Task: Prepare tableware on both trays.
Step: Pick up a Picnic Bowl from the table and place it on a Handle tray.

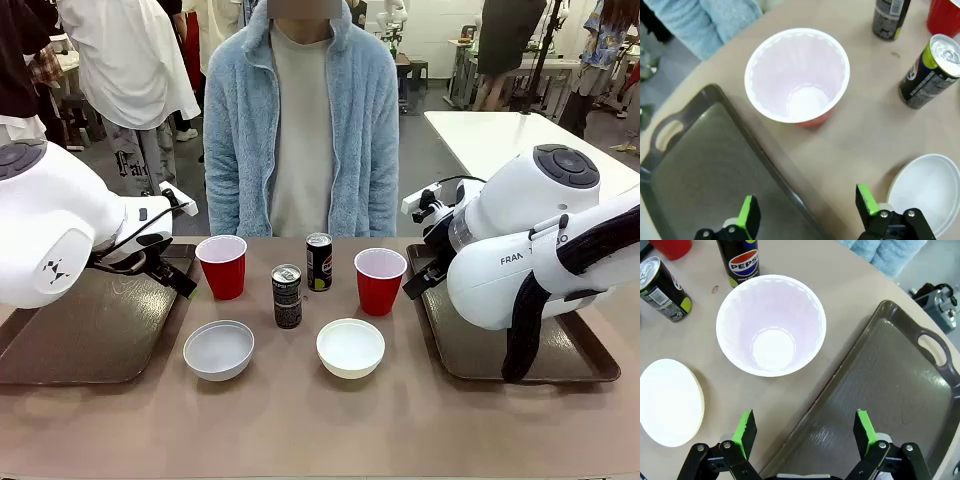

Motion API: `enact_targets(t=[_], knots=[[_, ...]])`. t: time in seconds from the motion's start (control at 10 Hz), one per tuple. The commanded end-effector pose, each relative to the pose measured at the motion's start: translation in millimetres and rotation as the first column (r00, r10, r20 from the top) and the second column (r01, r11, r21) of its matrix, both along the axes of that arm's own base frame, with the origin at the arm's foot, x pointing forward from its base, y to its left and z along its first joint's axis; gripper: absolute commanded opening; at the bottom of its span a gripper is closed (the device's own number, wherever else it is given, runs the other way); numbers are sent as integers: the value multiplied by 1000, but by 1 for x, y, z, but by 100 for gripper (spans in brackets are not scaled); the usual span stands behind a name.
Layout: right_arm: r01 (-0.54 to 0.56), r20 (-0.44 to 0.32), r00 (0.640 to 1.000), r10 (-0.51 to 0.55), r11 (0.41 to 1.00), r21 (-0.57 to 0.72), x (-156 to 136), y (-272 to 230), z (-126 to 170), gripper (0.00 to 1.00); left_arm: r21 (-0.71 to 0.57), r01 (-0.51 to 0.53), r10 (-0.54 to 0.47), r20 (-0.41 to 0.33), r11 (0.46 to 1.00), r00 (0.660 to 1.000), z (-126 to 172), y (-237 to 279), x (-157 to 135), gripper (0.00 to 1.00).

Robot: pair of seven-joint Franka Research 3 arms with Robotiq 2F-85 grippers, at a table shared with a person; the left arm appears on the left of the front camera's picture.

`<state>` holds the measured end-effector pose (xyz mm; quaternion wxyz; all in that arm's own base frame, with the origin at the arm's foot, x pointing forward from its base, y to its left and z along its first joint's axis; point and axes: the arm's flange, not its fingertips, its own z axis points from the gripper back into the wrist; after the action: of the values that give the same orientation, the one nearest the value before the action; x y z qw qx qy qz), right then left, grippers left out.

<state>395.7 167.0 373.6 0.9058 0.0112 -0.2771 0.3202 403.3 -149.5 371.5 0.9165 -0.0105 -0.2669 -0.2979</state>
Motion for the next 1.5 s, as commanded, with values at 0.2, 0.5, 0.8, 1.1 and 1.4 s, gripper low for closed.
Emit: enact_targets(t=[0.2, 0.5, 0.8, 1.1, 1.4], knots=[[0, 0, 1000, 0, 1000, 0, 0, 0, 0, 100, 0, 0, 0, 0, 1000, 1000, 0, 0, 0, 100], [0, 0, 1000, 0, 1000, 0, 0, 0, 0, 100, 0, 0, 0, 0, 1000, 1000, 0, 0, 0, 100], [0, 0, 1000, 0, 1000, 0, 0, 0, 0, 100, 0, 0, 0, 0, 1000, 1000, 0, 0, 0, 100], [0, 0, 1000, 0, 1000, 0, 0, 0, 0, 100, 0, 0, 0, 0, 1000, 1000, 0, 0, 0, 100], [108, -229, 966, -117, 993, -52, -85, -11, 36, 100, 89, 0, 7, -71, 996, 997, 51, 31, -92, 100]])
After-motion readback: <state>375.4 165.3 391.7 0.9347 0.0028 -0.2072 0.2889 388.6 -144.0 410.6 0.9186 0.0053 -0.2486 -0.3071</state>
